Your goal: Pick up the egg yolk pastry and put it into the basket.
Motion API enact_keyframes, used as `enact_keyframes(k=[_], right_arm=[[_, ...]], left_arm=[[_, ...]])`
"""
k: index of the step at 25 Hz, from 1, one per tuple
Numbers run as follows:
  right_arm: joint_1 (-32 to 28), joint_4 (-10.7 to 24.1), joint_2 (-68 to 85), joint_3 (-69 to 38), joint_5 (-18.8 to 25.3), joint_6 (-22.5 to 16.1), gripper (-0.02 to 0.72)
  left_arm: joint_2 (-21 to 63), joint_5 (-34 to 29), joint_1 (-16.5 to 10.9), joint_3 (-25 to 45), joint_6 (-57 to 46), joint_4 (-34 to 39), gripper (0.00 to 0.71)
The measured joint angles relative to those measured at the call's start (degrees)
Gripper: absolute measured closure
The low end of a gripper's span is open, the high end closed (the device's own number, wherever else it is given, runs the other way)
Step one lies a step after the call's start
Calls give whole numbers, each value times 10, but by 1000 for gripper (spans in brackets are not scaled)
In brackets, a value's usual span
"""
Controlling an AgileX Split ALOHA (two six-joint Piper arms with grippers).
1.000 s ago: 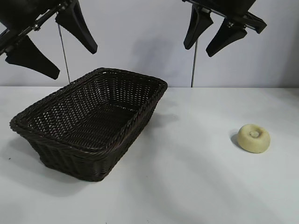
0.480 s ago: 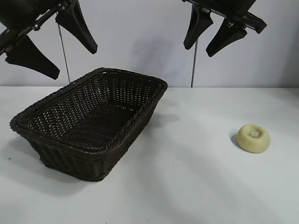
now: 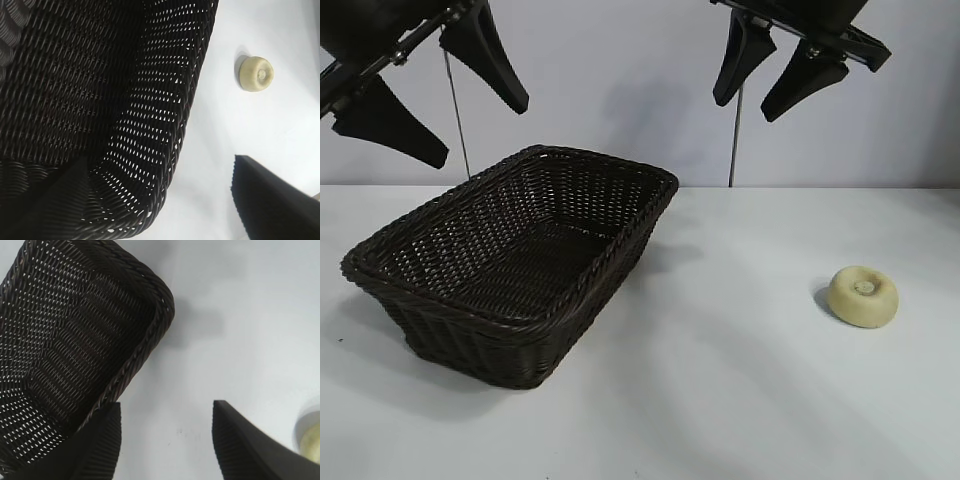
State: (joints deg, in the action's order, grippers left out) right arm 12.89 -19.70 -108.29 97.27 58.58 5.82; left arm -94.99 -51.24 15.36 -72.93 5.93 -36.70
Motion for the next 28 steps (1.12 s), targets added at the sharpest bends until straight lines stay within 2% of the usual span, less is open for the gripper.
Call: enact_keyframes(k=[8, 14, 24, 28], right_arm=[[0, 0, 0, 0, 1, 0, 302], [0, 0, 0, 0, 5, 0, 302], [0, 0, 0, 0, 16, 0, 302], [0, 4, 0, 0, 16, 0, 302]], left_arm=[[0, -23, 0, 0, -13, 0, 139], [1, -56, 0, 0, -79, 0, 139], [2, -56, 0, 0, -155, 1, 139], [33, -57, 0, 10, -167, 14, 139]])
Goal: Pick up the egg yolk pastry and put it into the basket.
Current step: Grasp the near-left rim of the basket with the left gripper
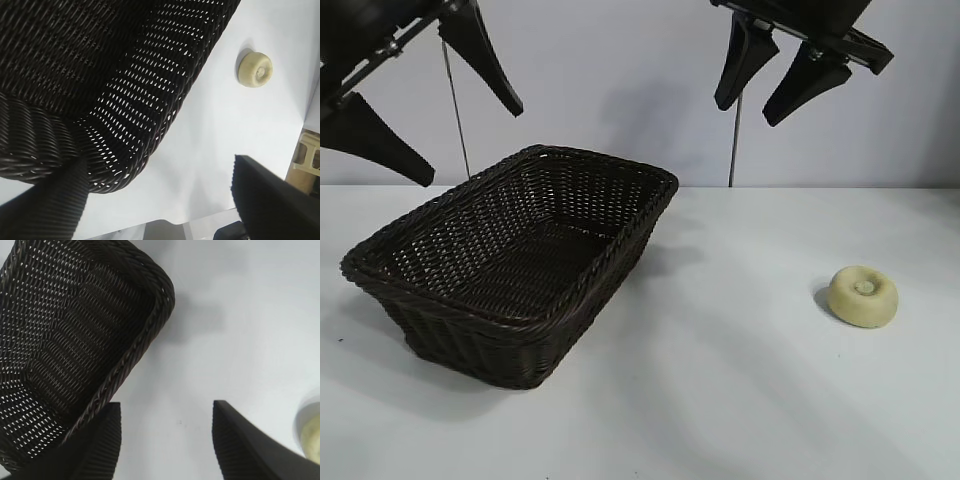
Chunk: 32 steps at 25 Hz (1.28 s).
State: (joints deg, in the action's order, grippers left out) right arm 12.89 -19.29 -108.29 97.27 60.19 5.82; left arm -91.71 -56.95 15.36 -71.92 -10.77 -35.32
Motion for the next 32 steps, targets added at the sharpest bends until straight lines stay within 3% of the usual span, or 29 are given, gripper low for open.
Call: enact_keyframes(k=[9, 16, 28, 32], right_arm=[[0, 2, 0, 0, 12, 0, 302], [0, 4, 0, 0, 18, 0, 302], [0, 4, 0, 0, 18, 0, 302], [0, 4, 0, 0, 18, 0, 302]], left_arm=[[110, 54, 0, 122, -67, 7, 139], [147, 124, 0, 216, -146, 13, 139], [148, 174, 0, 226, -206, 13, 139], [148, 170, 14, 226, -213, 29, 139]])
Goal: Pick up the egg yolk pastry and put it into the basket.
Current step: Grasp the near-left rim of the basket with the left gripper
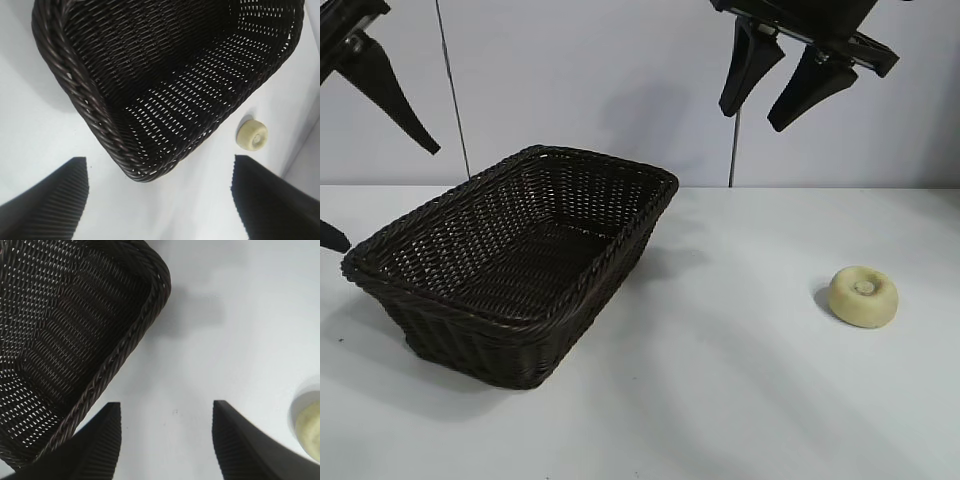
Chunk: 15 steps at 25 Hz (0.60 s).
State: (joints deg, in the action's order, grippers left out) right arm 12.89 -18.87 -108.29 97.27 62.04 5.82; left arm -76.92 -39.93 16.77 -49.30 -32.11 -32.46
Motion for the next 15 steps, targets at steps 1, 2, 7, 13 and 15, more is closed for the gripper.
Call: enact_keyframes(k=[1, 2, 7, 13, 15], right_arm=[[0, 0, 0, 0, 0, 0, 302], [0, 0, 0, 0, 1, 0, 302], [0, 0, 0, 0, 9, 0, 302], [0, 0, 0, 0, 10, 0, 302], [0, 0, 0, 0, 10, 0, 302]], left_arm=[[0, 0, 7, 0, -5, 5, 139], [0, 0, 16, 0, -14, 12, 139], [0, 15, 59, 0, -114, 94, 139], [0, 26, 68, 0, -274, 207, 139], [-1, 26, 68, 0, -305, 227, 139]])
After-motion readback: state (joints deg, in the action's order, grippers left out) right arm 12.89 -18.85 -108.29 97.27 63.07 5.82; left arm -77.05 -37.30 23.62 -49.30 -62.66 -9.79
